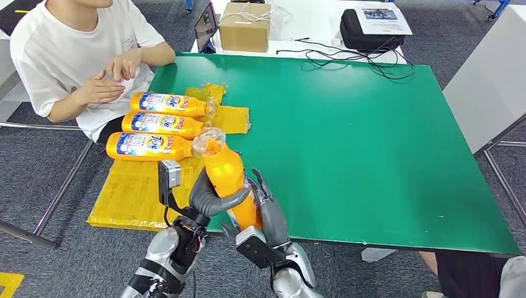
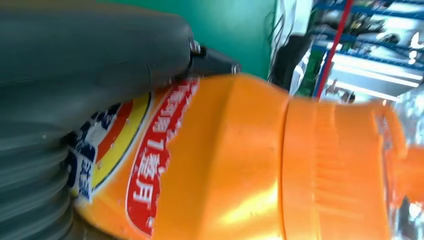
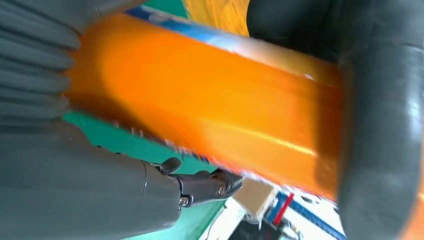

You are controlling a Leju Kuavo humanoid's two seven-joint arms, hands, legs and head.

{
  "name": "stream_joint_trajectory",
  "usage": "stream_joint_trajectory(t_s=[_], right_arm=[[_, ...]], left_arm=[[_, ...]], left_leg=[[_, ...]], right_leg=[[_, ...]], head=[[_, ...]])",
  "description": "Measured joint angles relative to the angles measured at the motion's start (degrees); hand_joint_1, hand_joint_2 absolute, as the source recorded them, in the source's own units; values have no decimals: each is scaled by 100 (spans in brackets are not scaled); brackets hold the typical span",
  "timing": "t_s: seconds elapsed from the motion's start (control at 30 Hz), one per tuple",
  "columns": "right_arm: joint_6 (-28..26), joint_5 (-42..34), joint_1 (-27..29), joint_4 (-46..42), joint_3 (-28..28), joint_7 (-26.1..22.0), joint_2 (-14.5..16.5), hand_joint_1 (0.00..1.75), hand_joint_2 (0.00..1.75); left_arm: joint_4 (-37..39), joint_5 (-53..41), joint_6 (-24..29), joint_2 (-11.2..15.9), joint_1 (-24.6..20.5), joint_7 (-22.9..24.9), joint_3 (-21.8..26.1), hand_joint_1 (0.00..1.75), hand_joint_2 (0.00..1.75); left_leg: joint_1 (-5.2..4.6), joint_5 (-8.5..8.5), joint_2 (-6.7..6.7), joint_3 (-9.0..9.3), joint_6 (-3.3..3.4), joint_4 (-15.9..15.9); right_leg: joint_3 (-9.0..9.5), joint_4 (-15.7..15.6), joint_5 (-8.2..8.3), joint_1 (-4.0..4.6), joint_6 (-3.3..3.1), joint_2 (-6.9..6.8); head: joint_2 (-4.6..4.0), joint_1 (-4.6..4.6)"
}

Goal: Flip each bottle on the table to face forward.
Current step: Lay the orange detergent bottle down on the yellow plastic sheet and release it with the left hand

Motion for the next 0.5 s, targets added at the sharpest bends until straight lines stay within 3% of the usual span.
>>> stream_joint_trajectory(t_s=[0.13, 0.4, 0.5], right_arm=[[-401, 20, -58, -22, -27, -267, 145, 0, 0], [-592, -47, -98, -41, -26, -369, 219, 0, 0], [-858, -203, -92, -97, -34, -475, 220, 0, 0]], left_arm=[[45, -639, 353, 153, -256, -63, 63, 175, 175], [131, -1032, 475, 313, -448, -82, 204, 175, 175], [254, -1794, 860, 397, -665, -114, 214, 175, 175]], left_leg=[[2, 1, 15, 4, -2, -1], [0, 7, 8, 2, -1, 0], [-1, 7, 3, -1, 0, 1]], right_leg=[[-2, 2, 1, 1, -2, 4], [1, 3, 1, -1, -2, -2], [0, 2, 1, -2, -2, -4]], head=[[0, -1], [0, 1], [0, 2]])
